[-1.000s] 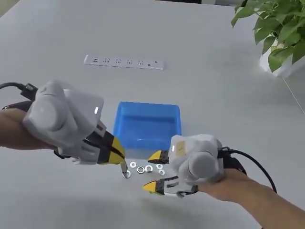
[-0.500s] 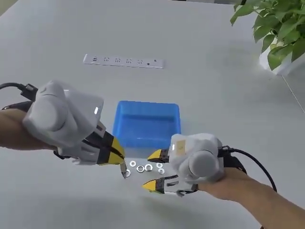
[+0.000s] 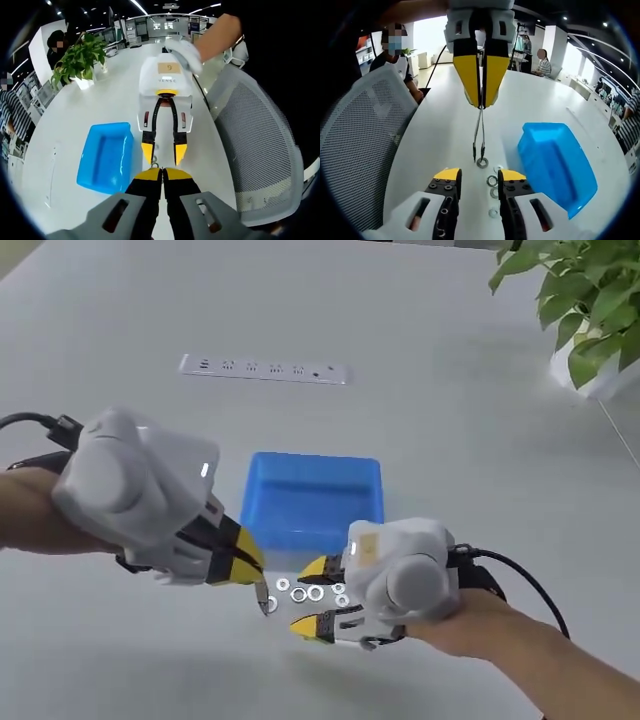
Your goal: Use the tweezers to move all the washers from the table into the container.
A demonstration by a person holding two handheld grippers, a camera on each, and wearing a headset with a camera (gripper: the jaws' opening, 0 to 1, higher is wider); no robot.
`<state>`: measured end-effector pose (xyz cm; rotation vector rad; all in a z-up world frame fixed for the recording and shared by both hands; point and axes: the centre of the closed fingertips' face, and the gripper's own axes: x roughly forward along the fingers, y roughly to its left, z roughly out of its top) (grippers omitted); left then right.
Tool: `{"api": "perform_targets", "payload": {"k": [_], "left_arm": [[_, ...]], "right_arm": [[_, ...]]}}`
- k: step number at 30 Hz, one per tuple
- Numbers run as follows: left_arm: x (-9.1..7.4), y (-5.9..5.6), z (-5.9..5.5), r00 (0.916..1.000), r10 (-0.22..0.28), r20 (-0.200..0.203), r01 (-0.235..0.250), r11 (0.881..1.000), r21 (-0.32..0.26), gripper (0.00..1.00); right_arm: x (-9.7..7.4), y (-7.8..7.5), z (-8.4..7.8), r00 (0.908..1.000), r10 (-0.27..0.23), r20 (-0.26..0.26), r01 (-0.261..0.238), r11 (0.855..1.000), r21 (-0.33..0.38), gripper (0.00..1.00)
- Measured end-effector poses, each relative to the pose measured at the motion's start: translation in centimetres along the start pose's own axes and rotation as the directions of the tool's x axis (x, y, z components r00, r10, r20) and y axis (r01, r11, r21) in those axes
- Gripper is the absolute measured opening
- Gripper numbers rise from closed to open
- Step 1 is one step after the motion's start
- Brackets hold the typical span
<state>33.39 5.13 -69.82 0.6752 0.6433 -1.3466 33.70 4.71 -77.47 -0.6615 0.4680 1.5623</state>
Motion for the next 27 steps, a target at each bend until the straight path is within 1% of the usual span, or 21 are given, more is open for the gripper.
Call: {"api": "perform_targets", "payload": {"k": [3, 6, 11, 17, 22, 27], "left_arm": [[0.0, 0.1, -0.1, 1.0000, 0.005, 0.001, -0.005, 1.000, -0.010, 0.05], [0.0, 0.1, -0.1, 1.0000, 0.004, 0.004, -0.004, 1.000, -0.016, 0.05], [0.0, 0.0, -0.3, 1.0000, 0.002, 0.004, -0.002, 1.000, -0.020, 0.05], [-0.1, -0.2, -0.3, 1.0000, 0.002, 0.002, -0.002, 1.000, -0.020, 0.05], [-0.2, -0.4, -0.2, 1.0000, 0.002, 0.004, -0.002, 1.000, -0.021, 0.05], [-0.1, -0.4, -0.1, 1.0000, 0.002, 0.007, -0.002, 1.000, -0.024, 0.05]], "right_arm": [[0.4, 0.2, 0.5, 0.9999, 0.014, 0.007, -0.014, 1.000, -0.007, 0.29], [0.8, 0.3, 0.8, 0.9995, 0.031, 0.006, -0.030, 0.999, -0.032, 0.27], [1.3, 0.4, 1.3, 0.9985, 0.052, 0.013, -0.052, 0.998, -0.034, 0.23], [1.9, 0.3, 1.6, 0.9980, 0.061, 0.016, -0.060, 0.998, -0.036, 0.20], [2.3, 0.2, 2.2, 0.9974, 0.067, 0.026, -0.067, 0.997, -0.031, 0.16], [2.6, 0.3, 2.1, 0.9974, 0.071, 0.014, -0.071, 0.997, -0.028, 0.12]]}}
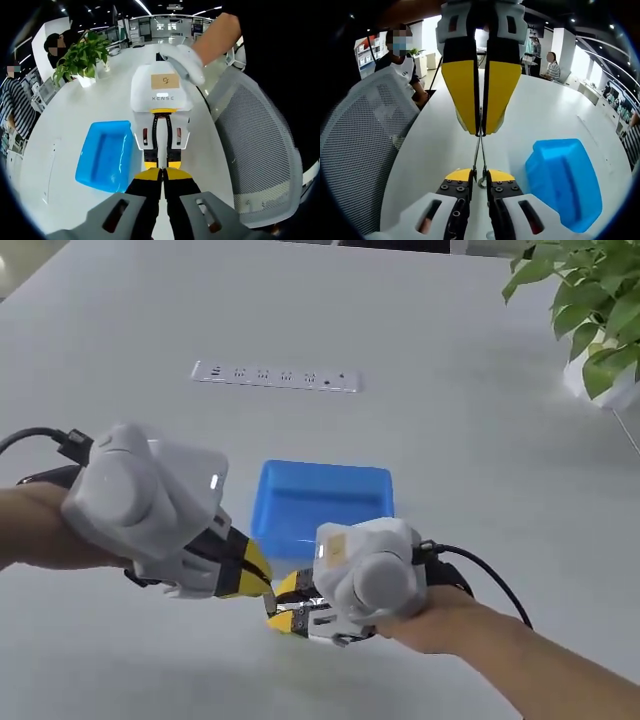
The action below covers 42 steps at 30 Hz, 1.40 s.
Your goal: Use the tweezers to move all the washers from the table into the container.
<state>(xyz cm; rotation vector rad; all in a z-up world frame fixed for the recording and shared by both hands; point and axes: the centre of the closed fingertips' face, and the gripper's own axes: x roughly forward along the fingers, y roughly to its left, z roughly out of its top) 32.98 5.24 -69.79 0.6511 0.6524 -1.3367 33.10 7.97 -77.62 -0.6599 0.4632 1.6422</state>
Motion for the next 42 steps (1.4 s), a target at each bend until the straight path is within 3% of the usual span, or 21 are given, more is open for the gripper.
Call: {"api": "perform_targets", "payload": {"k": [16, 42], "left_arm": [[0.03, 0.00, -0.15, 1.0000, -0.002, -0.005, 0.002, 1.000, 0.001, 0.06], [0.17, -0.21, -0.46, 0.9998, -0.010, -0.018, 0.010, 1.000, 0.018, 0.09]], "right_arm": [[0.20, -0.02, -0.17, 0.9990, -0.017, -0.040, 0.017, 1.000, 0.011, 0.08], [0.12, 0.10, -0.15, 0.9995, -0.015, -0.027, 0.016, 0.999, 0.031, 0.06]]}}
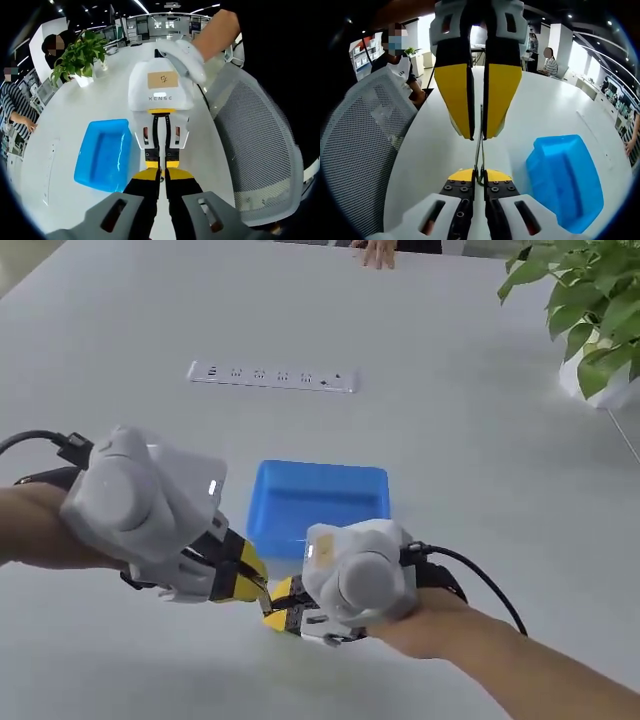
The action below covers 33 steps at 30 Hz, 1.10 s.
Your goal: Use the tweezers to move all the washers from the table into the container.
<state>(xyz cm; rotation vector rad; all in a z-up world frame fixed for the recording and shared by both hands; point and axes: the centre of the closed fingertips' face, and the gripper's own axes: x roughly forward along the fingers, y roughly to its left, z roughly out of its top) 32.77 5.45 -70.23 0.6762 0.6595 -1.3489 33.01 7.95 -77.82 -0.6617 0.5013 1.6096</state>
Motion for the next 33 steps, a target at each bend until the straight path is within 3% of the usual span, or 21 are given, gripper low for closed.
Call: {"api": "perform_targets", "payload": {"k": [10, 12, 16, 19, 22, 29, 33], "left_arm": [[-0.2, -0.1, 0.2, 0.9997, 0.007, 0.023, -0.007, 1.000, -0.018, 0.16], [-0.3, -0.1, 0.3, 0.9996, 0.011, 0.027, -0.010, 1.000, -0.023, 0.21], [-0.8, 0.0, 0.7, 0.9978, 0.029, 0.060, -0.025, 0.998, -0.064, 0.27], [-1.2, -0.1, 1.4, 0.9930, 0.037, 0.112, -0.025, 0.994, -0.105, 0.35], [-1.8, 0.5, 1.6, 0.9873, 0.078, 0.138, -0.058, 0.988, -0.141, 0.45], [-2.7, 0.6, 1.6, 0.9789, 0.119, 0.166, -0.082, 0.974, -0.210, 0.61], [-2.9, 0.6, 1.4, 0.9747, 0.138, 0.176, -0.093, 0.966, -0.240, 0.66]], "right_arm": [[-0.1, 0.1, 0.3, 1.0000, -0.001, 0.002, 0.001, 1.000, -0.008, 0.06], [-0.3, 0.1, 0.4, 1.0000, -0.002, 0.005, 0.002, 1.000, -0.006, 0.06], [-0.7, 0.2, 0.8, 1.0000, 0.002, 0.008, -0.002, 1.000, -0.009, 0.06], [-1.1, 0.1, 1.1, 0.9999, 0.007, 0.012, -0.007, 1.000, -0.007, 0.07], [-1.7, 0.0, 1.5, 0.9998, 0.006, 0.019, -0.005, 1.000, -0.008, 0.07], [-3.2, -0.4, 2.4, 0.9995, 0.003, 0.032, -0.002, 1.000, -0.008, 0.07], [-4.2, -0.6, 3.0, 0.9990, 0.006, 0.043, -0.006, 1.000, -0.003, 0.07]]}}
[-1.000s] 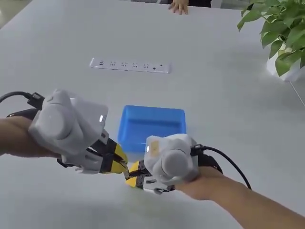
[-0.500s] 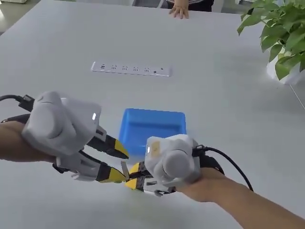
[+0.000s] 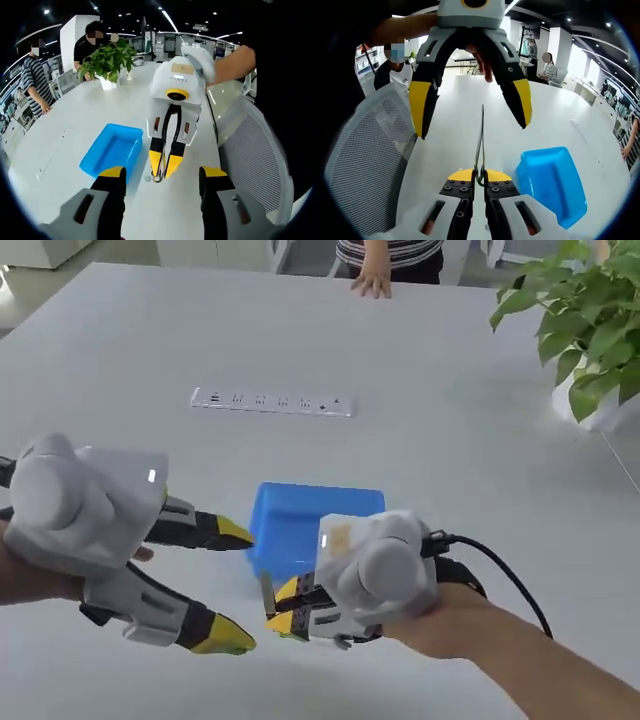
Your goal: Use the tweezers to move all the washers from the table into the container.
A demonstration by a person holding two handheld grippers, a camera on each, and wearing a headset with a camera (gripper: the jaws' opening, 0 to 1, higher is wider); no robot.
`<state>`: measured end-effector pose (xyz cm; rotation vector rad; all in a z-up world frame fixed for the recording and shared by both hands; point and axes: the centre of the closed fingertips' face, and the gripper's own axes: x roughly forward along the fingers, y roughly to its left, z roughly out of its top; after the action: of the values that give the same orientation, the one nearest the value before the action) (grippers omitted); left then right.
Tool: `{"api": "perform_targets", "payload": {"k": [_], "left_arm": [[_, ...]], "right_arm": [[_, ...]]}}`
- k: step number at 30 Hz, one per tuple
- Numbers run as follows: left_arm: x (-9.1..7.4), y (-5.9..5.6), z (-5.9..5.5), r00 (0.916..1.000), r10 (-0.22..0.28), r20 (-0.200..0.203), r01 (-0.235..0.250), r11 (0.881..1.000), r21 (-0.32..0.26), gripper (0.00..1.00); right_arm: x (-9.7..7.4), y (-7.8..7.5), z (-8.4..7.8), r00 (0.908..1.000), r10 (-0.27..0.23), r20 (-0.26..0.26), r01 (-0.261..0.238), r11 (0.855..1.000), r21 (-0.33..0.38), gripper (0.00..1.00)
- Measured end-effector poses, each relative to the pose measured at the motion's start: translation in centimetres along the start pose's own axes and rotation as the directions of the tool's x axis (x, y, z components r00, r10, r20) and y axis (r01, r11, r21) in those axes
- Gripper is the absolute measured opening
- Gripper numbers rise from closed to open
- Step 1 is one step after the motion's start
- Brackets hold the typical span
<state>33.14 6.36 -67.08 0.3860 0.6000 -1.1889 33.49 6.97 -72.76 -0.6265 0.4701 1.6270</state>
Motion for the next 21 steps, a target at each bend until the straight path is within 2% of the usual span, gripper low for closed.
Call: {"api": "perform_targets", "payload": {"k": [9, 13, 18, 21], "left_arm": [[-0.5, 0.0, -0.6, 0.9986, 0.044, 0.029, -0.043, 0.998, -0.048, 0.81], [-0.6, -0.1, -0.7, 0.9977, 0.056, 0.038, -0.053, 0.996, -0.076, 0.84], [-0.7, -0.1, -0.7, 0.9957, 0.071, 0.060, -0.065, 0.993, -0.100, 0.92], [-0.7, 0.0, -0.7, 0.9954, 0.076, 0.060, -0.069, 0.992, -0.105, 0.94]], "right_arm": [[-2.6, -1.3, 1.6, 0.9997, -0.008, 0.024, 0.009, 1.000, -0.012, 0.07], [-3.7, -2.3, 2.5, 0.9992, -0.015, 0.038, 0.015, 1.000, -0.019, 0.07], [-4.4, -3.7, 3.2, 0.9988, -0.019, 0.046, 0.021, 0.999, -0.040, 0.07], [-4.6, -4.6, 3.3, 0.9988, -0.027, 0.042, 0.029, 0.998, -0.055, 0.07]]}}
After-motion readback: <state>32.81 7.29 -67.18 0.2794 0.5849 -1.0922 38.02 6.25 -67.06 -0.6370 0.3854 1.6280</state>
